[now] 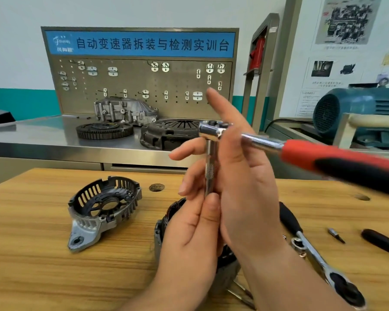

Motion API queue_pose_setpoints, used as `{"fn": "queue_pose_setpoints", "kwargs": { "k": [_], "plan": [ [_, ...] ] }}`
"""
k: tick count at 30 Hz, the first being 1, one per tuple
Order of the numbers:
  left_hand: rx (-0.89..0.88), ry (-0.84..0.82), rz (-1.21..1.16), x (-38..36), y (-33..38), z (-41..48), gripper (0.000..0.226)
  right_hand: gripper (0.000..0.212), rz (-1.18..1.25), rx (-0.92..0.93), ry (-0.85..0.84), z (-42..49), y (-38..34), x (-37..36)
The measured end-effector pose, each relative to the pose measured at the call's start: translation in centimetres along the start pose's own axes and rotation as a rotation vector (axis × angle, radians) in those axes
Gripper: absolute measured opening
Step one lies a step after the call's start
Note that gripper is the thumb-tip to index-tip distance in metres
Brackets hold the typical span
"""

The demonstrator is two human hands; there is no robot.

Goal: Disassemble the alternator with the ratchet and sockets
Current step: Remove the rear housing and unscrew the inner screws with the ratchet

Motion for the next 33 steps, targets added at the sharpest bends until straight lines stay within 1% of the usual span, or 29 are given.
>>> {"fn": "queue_pose_setpoints", "kwargs": {
  "k": [2, 4, 6, 7, 8, 9, 10, 11, 12, 13, 14, 15, 17, 18, 19, 20, 22, 23, 26, 28, 29, 30, 31, 32, 33],
  "plan": [
    [-0.022, -0.051, -0.040, -0.7, 0.4, 0.0, 0.049, 0.054, 0.039, -0.098, 0.000, 0.2, 1.0, 0.5],
    [-0.041, -0.076, -0.050, -1.1, 0.8, 0.0, 0.054, 0.058, 0.051, -0.149, -0.021, 0.4, 1.6, 0.6],
    [-0.058, -0.067, -0.026, -0.9, 0.8, 0.0, 0.061, 0.052, 0.046, -0.152, -0.019, 0.4, 1.6, 0.5],
    [-0.061, -0.045, -0.013, -0.6, 0.7, 0.0, 0.062, 0.043, 0.045, -0.126, -0.024, 0.3, 1.3, 0.4],
    [-0.053, -0.027, 0.003, -0.4, 0.6, 0.0, 0.060, 0.035, 0.030, -0.084, -0.022, -0.3, 0.9, 0.1],
    [-0.043, -0.013, 0.019, -0.2, 0.4, -0.1, 0.050, 0.031, -0.008, -0.042, 0.006, 0.2, 0.6, 0.5],
    [-0.031, -0.010, 0.028, -0.1, 0.3, -0.1, 0.038, 0.033, -0.081, -0.021, 0.026, -0.1, 0.4, 0.5],
    [-0.018, -0.011, 0.028, -0.1, 0.1, -0.1, 0.027, 0.046, -0.243, -0.048, 0.024, 0.8, 0.5, 0.4],
    [-0.004, -0.013, 0.020, -0.1, -0.1, 0.0, 0.021, 0.081, -0.455, -0.122, -0.036, 1.1, 1.4, 0.0],
    [0.008, -0.016, 0.012, -0.1, -0.3, 0.0, 0.020, 0.120, -0.565, -0.207, -0.139, 0.6, 2.7, -0.2],
    [0.015, -0.022, 0.005, -0.2, -0.4, 0.0, 0.023, 0.137, -0.588, -0.292, -0.112, 0.9, 3.7, 0.3],
    [0.012, -0.038, -0.008, -0.3, -0.2, 0.0, 0.030, 0.128, -0.543, -0.304, -0.090, 1.4, 3.9, 0.0],
    [-0.013, -0.078, -0.064, -0.9, 0.4, 0.0, 0.049, 0.070, -0.188, -0.083, -0.056, 0.9, 1.5, 0.0],
    [-0.023, -0.089, -0.098, -1.1, 0.7, 0.0, 0.057, 0.057, -0.030, -0.060, -0.044, 0.1, 0.8, 0.0],
    [-0.025, -0.098, -0.119, -1.2, 0.8, 0.0, 0.059, 0.056, 0.052, -0.081, -0.046, 0.3, 0.9, 0.2],
    [-0.023, -0.112, -0.125, -1.2, 0.8, 0.0, 0.055, 0.058, 0.093, -0.116, -0.057, -0.2, 1.3, 0.1],
    [-0.028, -0.139, -0.117, -1.3, 0.9, 0.1, 0.042, 0.059, 0.114, -0.160, -0.069, 0.5, 1.6, 0.3],
    [-0.042, -0.149, -0.115, -1.4, 1.1, 0.1, 0.038, 0.055, 0.093, -0.157, -0.077, 0.6, 1.4, 0.1],
    [-0.044, -0.137, -0.105, -1.2, 1.1, 0.2, 0.034, 0.036, -0.005, -0.052, -0.052, 0.1, 0.2, -0.3],
    [-0.045, -0.114, -0.064, -0.8, 1.0, 0.2, 0.026, 0.031, -0.077, 0.056, 0.019, -0.1, -0.7, 0.2],
    [-0.044, -0.109, -0.041, -0.8, 0.9, 0.2, 0.022, 0.033, -0.154, 0.089, 0.057, -0.3, -1.1, 0.4],
    [-0.037, -0.103, -0.028, -0.7, 0.7, 0.1, 0.019, 0.049, -0.322, 0.055, 0.081, 0.7, -0.9, 0.1],
    [-0.022, -0.090, -0.029, -0.6, 0.6, 0.1, 0.019, 0.081, -0.548, -0.043, 0.064, 1.4, 0.1, -0.3],
    [-0.007, -0.076, -0.036, -0.4, 0.3, 0.1, 0.021, 0.110, -0.710, -0.174, -0.015, 1.8, 1.9, -0.4],
    [0.002, -0.071, -0.045, -0.3, 0.3, 0.1, 0.022, 0.121, -0.741, -0.264, -0.071, 1.8, 3.4, -0.2]
  ]
}}
Point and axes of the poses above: each hand's wrist, its own z-axis towards the middle knuckle, its own x-axis out of the back of the hand, y = z × x, the point moved 10 cm from there along z, towards the middle knuckle, and after that the axes turned 10 degrees about -x, right-handed, at the moved point
